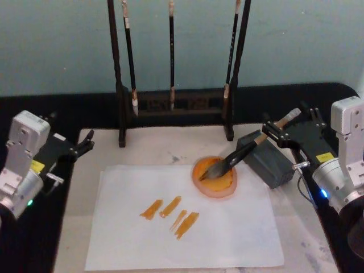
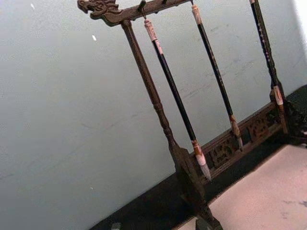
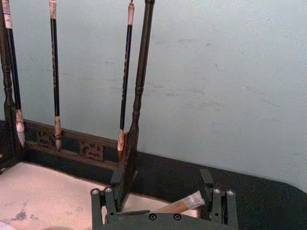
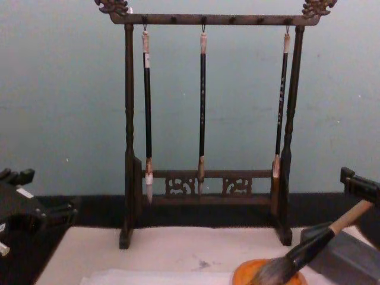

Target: Pick up the brush from the inkstone, write on the paper, then place the brush back to its original position.

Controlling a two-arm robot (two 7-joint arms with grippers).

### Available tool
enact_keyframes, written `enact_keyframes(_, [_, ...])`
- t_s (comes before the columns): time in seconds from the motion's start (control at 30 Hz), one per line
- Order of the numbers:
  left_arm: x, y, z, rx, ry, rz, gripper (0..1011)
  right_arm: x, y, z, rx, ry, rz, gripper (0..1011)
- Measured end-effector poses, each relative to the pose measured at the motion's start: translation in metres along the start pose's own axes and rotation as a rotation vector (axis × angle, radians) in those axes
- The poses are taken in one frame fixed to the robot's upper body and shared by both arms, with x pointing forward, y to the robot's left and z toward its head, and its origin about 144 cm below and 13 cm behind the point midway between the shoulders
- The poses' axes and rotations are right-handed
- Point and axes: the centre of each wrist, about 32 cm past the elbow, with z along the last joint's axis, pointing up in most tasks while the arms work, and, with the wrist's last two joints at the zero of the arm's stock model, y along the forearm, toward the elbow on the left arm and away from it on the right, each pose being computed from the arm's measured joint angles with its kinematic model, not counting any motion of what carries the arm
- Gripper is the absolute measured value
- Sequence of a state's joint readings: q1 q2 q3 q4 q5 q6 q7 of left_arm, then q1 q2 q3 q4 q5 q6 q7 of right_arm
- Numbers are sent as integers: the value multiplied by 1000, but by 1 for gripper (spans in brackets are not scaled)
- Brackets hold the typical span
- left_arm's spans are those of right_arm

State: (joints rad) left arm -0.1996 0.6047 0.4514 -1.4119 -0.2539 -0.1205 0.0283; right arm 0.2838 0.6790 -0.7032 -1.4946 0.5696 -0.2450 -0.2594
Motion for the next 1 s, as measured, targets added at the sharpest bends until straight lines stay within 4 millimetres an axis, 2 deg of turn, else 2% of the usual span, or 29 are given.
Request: enact_keyframes(1.0, [0, 0, 0, 0, 0, 0, 1010, 0, 0, 0, 0, 0, 0, 1000])
